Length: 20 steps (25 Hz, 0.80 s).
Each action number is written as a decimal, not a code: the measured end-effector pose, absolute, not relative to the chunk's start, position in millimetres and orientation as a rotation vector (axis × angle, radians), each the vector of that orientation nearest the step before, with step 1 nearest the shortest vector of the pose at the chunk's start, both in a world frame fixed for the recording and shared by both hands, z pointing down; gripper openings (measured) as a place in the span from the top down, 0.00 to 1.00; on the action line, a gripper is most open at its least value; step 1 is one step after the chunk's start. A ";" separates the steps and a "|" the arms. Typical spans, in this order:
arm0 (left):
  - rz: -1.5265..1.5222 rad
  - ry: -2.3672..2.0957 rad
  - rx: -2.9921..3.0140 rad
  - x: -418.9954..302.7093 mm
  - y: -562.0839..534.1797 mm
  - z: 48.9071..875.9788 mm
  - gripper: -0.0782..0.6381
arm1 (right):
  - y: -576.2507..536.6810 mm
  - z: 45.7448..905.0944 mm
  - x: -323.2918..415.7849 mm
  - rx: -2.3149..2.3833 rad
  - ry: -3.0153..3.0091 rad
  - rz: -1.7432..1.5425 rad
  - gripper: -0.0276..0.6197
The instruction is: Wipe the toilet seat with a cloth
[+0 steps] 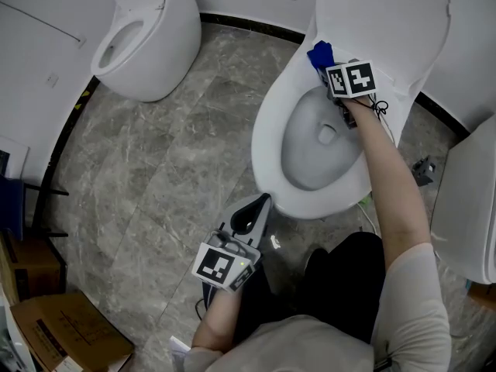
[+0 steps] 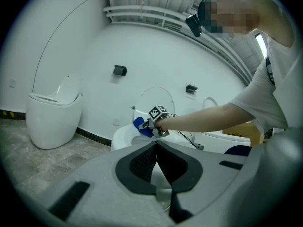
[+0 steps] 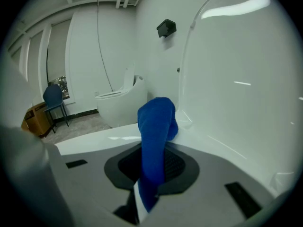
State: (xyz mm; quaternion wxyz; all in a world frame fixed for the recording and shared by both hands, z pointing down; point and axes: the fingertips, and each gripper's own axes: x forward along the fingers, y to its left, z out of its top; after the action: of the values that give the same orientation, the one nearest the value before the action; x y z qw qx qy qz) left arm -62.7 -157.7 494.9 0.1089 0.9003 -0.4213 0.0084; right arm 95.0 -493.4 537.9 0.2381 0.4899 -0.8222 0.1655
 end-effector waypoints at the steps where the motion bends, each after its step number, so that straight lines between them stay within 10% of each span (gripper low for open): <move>1: 0.022 -1.241 2.646 -63.3 -157.5 494.6 0.88 | -493.0 538.8 93.3 1.342 -2.250 0.454 0.87; 20: -0.020 -1.274 2.638 -80.1 -146.4 486.6 0.88 | -486.5 540.3 69.7 1.363 -2.247 0.514 0.87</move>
State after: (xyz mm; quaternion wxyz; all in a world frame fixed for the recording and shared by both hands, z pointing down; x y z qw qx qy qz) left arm -80.1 -146.4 486.6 0.1057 0.8955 -0.4323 -0.0070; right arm 69.7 -486.5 540.3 0.2298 0.4953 -0.8167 0.1869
